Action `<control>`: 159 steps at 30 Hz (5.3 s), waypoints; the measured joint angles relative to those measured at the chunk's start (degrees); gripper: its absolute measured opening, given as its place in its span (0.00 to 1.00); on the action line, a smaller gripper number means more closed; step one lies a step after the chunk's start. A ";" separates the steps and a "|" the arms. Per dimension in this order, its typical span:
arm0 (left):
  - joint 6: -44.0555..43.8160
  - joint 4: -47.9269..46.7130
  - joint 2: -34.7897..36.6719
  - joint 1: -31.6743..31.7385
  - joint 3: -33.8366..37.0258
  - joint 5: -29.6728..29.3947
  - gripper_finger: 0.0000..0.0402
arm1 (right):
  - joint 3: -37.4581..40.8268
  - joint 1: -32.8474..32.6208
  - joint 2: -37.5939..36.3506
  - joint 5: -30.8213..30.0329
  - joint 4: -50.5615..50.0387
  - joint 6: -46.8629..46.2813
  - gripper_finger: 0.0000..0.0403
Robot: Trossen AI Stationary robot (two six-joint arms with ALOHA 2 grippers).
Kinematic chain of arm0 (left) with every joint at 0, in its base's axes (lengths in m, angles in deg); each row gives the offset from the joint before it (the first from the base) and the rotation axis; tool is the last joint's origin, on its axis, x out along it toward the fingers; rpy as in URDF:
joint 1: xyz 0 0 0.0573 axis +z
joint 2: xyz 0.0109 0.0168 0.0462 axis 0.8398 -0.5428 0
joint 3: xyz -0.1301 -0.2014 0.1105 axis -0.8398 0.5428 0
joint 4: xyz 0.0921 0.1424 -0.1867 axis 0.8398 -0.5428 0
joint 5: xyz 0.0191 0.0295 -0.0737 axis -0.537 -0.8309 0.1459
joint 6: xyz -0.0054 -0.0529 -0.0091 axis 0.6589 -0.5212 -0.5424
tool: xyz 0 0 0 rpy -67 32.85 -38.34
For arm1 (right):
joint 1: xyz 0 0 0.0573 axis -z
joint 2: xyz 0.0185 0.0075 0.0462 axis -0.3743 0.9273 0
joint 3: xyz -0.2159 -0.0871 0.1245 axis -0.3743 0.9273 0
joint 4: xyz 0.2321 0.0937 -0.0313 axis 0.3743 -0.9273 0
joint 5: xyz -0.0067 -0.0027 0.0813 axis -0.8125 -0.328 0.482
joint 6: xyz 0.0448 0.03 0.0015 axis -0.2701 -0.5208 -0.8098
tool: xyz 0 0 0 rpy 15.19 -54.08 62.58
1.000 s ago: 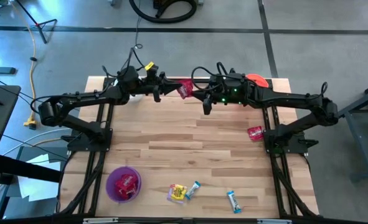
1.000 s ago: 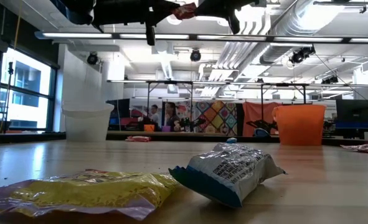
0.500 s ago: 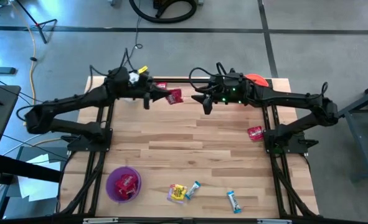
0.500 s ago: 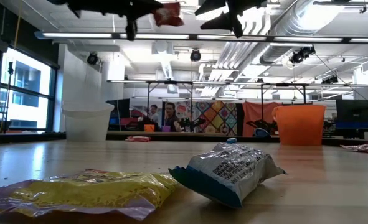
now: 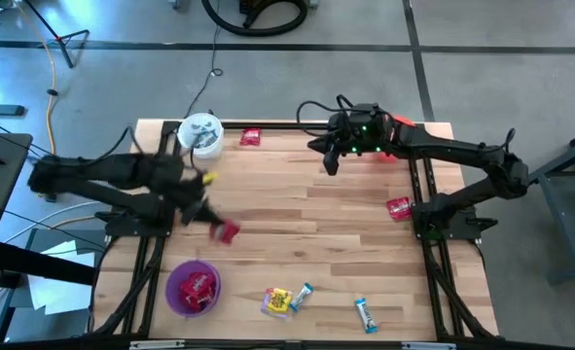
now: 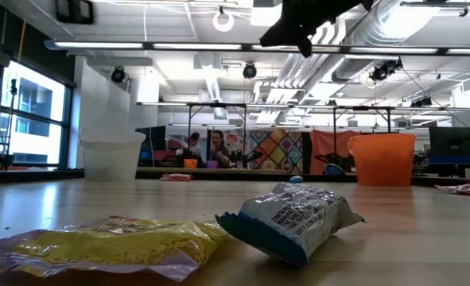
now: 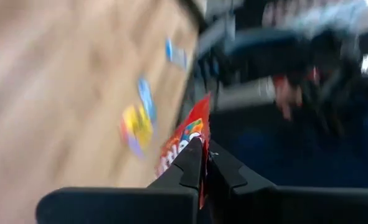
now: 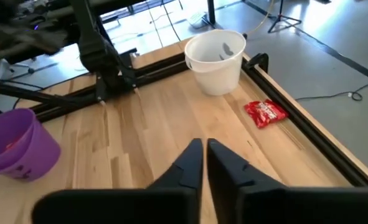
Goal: Sort candy
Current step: Put the red candy into the purple bucket, then put the white candy into the white bucket
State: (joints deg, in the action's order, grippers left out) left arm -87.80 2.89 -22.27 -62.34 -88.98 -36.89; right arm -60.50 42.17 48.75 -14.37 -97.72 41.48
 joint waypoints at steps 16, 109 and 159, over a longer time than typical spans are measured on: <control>-25.51 -4.06 -5.58 -31.27 4.90 -5.52 0.00 | 0.00 3.84 0.00 3.96 -2.11 2.35 0.01; 55.44 -15.47 -13.06 36.80 3.53 17.92 0.00 | 13.55 -39.42 37.03 19.94 35.49 -29.29 0.02; 60.88 31.67 -33.93 27.87 3.44 18.52 0.44 | 13.70 -10.77 13.09 8.54 29.51 -28.59 0.00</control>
State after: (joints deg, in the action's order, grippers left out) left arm -26.92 34.56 -56.19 -34.47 -85.54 -18.37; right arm -46.79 31.40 61.84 -5.83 -68.21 12.88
